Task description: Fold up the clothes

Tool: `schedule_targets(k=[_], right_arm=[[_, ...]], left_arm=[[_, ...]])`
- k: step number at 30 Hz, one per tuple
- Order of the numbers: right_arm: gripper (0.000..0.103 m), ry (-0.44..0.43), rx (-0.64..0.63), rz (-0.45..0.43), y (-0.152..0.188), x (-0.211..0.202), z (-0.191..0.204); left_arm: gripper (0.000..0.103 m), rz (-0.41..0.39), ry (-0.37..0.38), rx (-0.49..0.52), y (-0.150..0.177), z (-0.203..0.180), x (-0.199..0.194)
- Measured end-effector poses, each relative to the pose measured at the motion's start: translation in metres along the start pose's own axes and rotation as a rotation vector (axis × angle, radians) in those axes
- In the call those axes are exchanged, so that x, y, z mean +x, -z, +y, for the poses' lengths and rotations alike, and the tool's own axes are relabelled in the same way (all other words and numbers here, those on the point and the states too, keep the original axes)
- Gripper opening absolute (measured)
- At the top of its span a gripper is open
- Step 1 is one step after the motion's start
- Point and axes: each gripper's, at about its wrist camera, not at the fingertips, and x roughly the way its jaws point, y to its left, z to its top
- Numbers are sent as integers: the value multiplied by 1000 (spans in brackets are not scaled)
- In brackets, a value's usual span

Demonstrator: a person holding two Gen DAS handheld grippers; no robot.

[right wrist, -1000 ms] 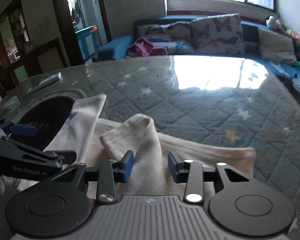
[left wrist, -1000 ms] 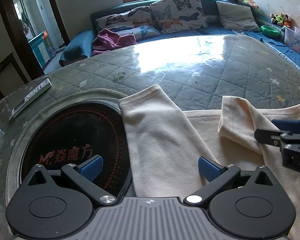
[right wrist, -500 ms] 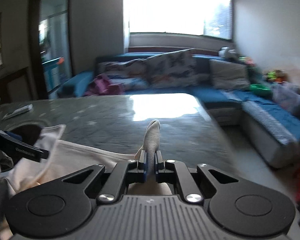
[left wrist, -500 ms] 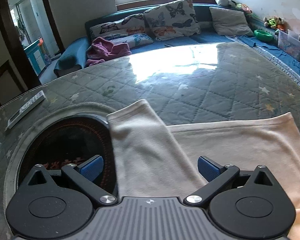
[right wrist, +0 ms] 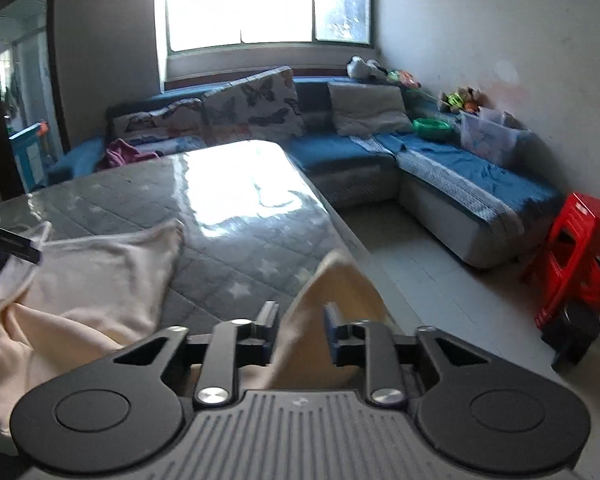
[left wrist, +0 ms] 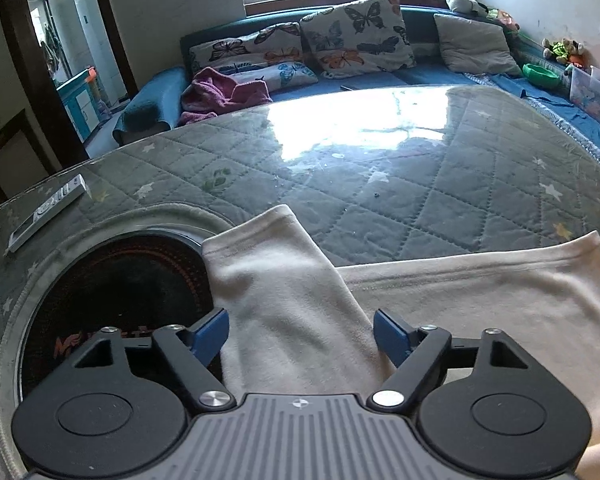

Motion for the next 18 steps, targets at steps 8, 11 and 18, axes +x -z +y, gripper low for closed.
schedule_targets(k=[8, 11, 18], right_arm=[[50, -183, -86, 6, -9, 5, 46], [50, -239, -116, 16, -8, 7, 65], [50, -384, -185, 48, -5, 7, 104]], left_arm=[[25, -28, 69, -17, -1, 10, -2], [11, -41, 98, -47, 1, 22, -6], [3, -95, 131, -124, 8, 50, -35]])
